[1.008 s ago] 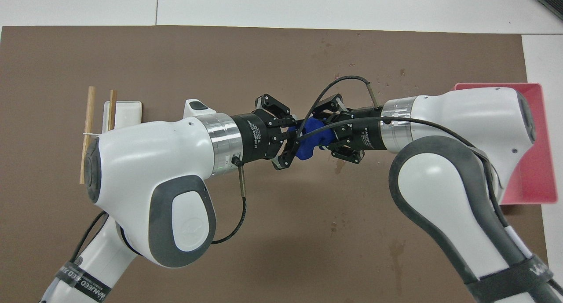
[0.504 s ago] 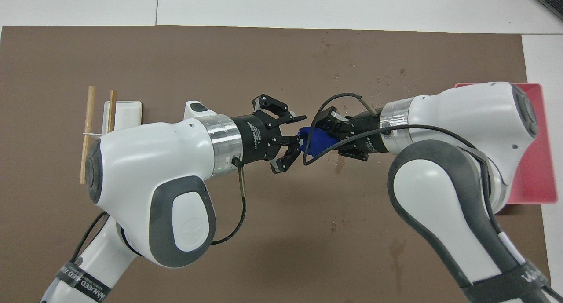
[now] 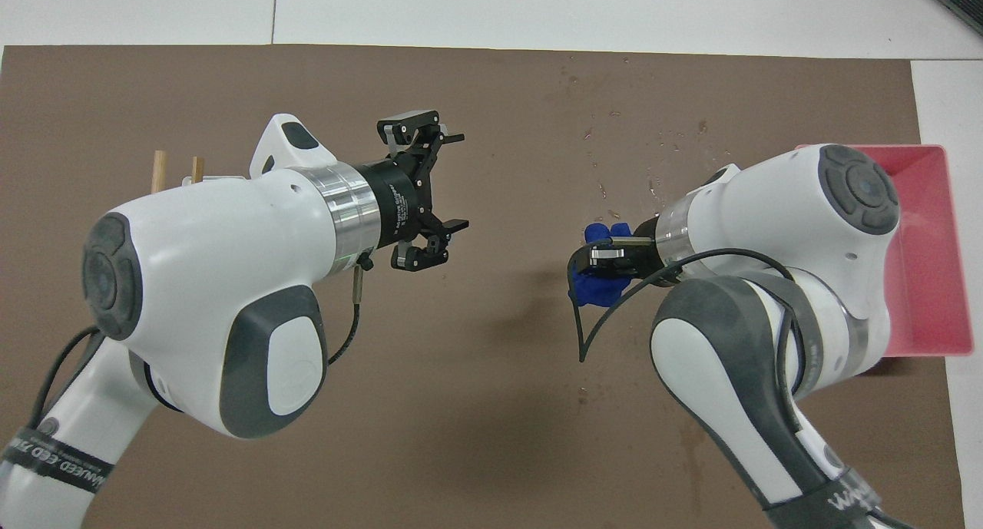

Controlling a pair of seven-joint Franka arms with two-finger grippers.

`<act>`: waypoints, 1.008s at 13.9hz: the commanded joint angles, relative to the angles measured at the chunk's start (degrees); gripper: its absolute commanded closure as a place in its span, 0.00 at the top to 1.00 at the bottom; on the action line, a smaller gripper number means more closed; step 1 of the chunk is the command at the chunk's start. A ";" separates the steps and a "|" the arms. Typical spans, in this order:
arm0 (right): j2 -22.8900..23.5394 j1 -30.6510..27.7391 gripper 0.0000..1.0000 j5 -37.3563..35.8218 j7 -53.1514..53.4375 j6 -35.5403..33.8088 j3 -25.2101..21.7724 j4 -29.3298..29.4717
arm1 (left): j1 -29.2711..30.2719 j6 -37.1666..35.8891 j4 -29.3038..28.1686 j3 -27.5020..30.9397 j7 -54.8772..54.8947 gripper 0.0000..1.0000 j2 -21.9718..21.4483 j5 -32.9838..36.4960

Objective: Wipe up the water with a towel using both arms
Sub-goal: 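Lower the towel onto the water with the right gripper while left retracts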

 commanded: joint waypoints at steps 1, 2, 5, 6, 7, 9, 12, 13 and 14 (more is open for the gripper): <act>-0.04 -2.78 0.00 -2.00 -10.68 1.04 0.30 -5.57 | 2.93 -6.30 4.31 0.00 16.40 1.00 1.39 6.45; 0.04 -2.78 0.00 -2.00 -10.27 2.96 0.30 -7.86 | 3.55 -7.54 4.58 0.00 22.65 1.00 1.66 8.04; 2.93 -2.43 0.00 -2.00 -9.21 12.26 0.39 -12.79 | 6.54 -12.80 5.89 0.08 36.04 1.00 1.22 19.35; 4.08 -2.08 0.00 -1.21 -8.95 13.43 0.39 -13.15 | 6.98 -15.70 6.34 0.08 38.59 1.00 1.05 24.44; 4.52 -0.60 0.00 -0.42 -7.55 13.96 0.39 -13.50 | 8.12 -17.55 6.43 0.08 41.84 1.00 0.78 28.40; 5.58 2.04 0.00 0.02 -2.99 18.15 0.39 -14.03 | 9.45 -23.34 6.17 0.08 51.74 1.00 -0.09 33.34; 10.14 2.76 0.00 0.02 -3.05 24.76 0.39 -12.55 | 13.13 -27.24 6.17 0.08 72.14 1.00 -0.89 35.12; 11.63 2.67 0.00 0.02 -3.67 25.82 0.39 -11.84 | 14.10 -28.02 6.25 0.08 77.07 1.00 -1.24 35.12; 13.30 1.97 0.00 0.02 -5.85 27.05 0.39 -11.05 | 15.50 -28.64 6.34 0.08 82.25 1.00 -1.41 35.12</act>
